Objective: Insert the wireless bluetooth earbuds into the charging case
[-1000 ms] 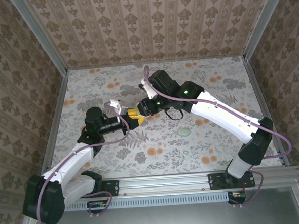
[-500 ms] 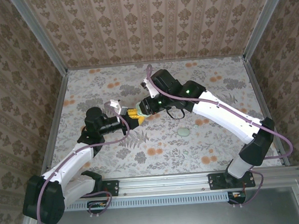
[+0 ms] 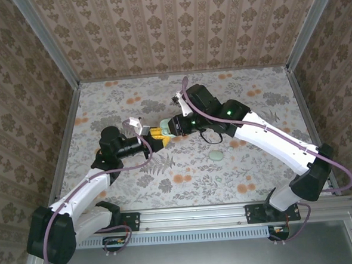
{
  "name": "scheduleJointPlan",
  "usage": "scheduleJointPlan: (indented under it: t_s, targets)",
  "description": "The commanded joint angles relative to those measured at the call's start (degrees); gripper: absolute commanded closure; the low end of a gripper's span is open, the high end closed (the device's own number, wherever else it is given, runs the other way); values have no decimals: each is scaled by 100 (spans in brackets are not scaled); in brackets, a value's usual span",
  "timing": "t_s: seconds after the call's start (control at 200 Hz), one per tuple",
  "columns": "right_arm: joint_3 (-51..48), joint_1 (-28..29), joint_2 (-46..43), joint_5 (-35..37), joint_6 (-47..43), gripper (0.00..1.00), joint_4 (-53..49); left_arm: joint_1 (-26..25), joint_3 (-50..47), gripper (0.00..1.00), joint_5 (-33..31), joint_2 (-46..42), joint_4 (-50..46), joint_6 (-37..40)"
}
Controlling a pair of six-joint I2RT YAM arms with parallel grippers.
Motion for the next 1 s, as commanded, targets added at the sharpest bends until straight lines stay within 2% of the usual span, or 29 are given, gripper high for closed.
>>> scheduleJointPlan:
  t_s: [0.0, 0.36, 0.995]
  targets:
    - [-76, 7, -160, 361, 362, 68, 130, -28, -26, 87, 18, -117, 253, 129]
    - [29, 97, 45, 786, 706, 61, 25, -24, -23, 87, 13, -132, 257, 128]
    - [277, 124, 460, 659, 812, 61, -121, -26, -17, 87, 19, -124, 249, 146]
